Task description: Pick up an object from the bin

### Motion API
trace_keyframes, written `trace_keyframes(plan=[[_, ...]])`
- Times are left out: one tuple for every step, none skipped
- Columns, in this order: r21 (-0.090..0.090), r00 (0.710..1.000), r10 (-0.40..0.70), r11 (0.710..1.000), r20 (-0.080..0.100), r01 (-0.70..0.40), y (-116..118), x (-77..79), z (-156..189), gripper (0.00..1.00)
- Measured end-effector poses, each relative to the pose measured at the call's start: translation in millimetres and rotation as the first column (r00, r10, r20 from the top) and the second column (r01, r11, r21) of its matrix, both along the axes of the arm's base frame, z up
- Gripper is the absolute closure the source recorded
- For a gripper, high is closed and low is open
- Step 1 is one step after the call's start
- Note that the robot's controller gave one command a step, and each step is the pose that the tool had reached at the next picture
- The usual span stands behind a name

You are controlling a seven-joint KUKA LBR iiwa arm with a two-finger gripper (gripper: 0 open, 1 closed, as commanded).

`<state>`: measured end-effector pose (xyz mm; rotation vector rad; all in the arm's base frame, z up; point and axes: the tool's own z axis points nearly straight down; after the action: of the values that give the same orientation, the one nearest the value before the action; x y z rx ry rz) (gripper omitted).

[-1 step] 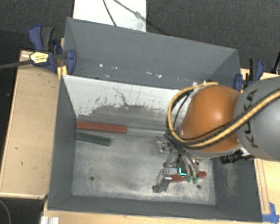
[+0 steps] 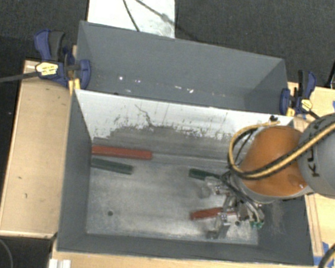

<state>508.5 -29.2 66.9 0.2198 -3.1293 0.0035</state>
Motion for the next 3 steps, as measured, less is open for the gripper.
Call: trace_keyframes(plan=[[0.002, 0.998, -0.061, 0.998, 0.010, 0.061, -29.6, -10.8, 34.5, 0.00], [0.003, 0.997, -0.076, 0.997, 0.012, 0.076, -40.2, -14.8, 43.5, 0.00], [0.004, 0.998, -0.063, 0.998, 0.002, 0.063, -32.4, -16.4, 1.0, 0.00]])
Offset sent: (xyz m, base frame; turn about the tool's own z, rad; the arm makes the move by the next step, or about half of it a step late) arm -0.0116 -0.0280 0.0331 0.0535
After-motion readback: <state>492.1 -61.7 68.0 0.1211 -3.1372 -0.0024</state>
